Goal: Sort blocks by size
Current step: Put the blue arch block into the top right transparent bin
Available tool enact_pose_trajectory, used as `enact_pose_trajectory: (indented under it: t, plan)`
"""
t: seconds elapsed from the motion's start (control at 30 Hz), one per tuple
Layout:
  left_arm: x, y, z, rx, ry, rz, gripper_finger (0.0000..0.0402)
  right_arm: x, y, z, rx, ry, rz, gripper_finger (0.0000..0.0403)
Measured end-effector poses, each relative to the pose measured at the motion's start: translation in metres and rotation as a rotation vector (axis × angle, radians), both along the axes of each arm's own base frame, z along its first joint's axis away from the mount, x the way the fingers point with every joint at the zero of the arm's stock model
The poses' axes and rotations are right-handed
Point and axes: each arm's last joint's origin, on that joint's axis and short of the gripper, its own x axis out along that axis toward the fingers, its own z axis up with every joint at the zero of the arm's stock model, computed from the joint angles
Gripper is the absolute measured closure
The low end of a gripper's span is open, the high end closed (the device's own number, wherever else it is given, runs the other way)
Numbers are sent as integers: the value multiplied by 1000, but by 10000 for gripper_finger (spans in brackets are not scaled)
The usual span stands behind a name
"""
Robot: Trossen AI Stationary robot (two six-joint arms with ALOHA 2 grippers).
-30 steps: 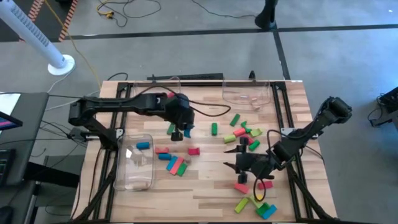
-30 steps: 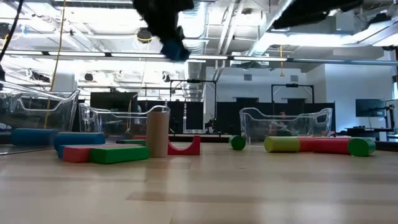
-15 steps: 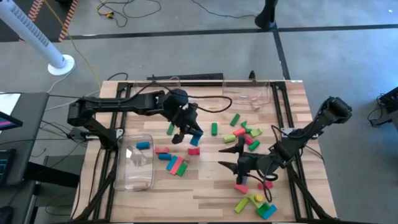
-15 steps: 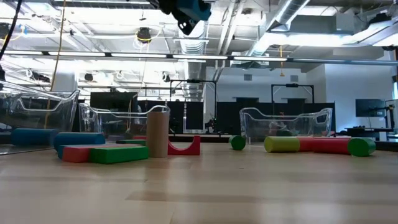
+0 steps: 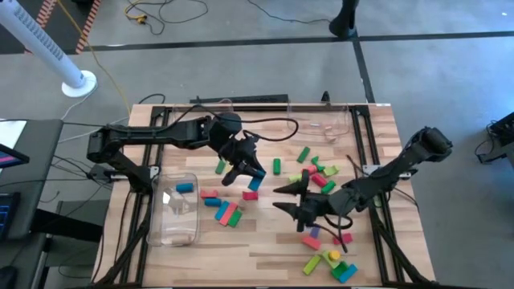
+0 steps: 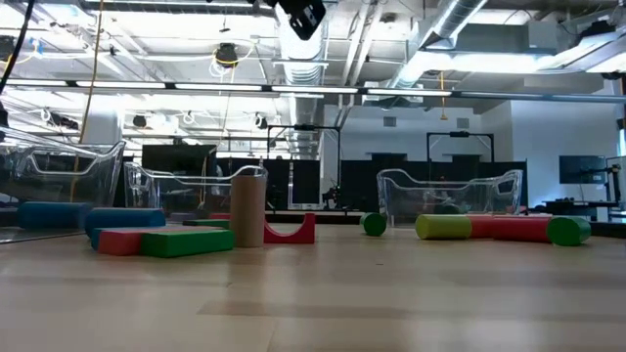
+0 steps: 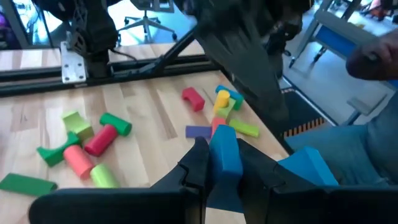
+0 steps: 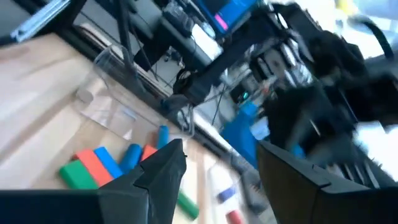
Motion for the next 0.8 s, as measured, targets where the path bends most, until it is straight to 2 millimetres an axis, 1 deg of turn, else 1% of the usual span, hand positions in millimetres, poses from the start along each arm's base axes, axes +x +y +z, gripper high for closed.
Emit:
enact_pose_trajectory:
  t: [0.1, 0.23, 0.33, 0.5, 0.63, 0.8]
  plan:
    - [1, 0, 2, -22, -14, -3, 350, 13, 7, -9, -134, 9, -2, 168]
    - [0, -1, 2, -42, -4, -21, 350, 28, 14, -9, -243, 5, -94, 168]
    - [0, -3, 1, -49, 6, -24, 349, 37, 18, -8, -305, 25, -132, 168]
    - [0, -7, 1, -49, 12, -36, 349, 48, 24, -2, -342, 27, -199, 168]
    - [1, -9, 1, -50, 11, -43, 349, 50, 22, 0, -357, 31, -206, 175]
    - [1, -15, 2, -50, 0, -59, 349, 52, 18, 0, -360, 38, -225, 196]
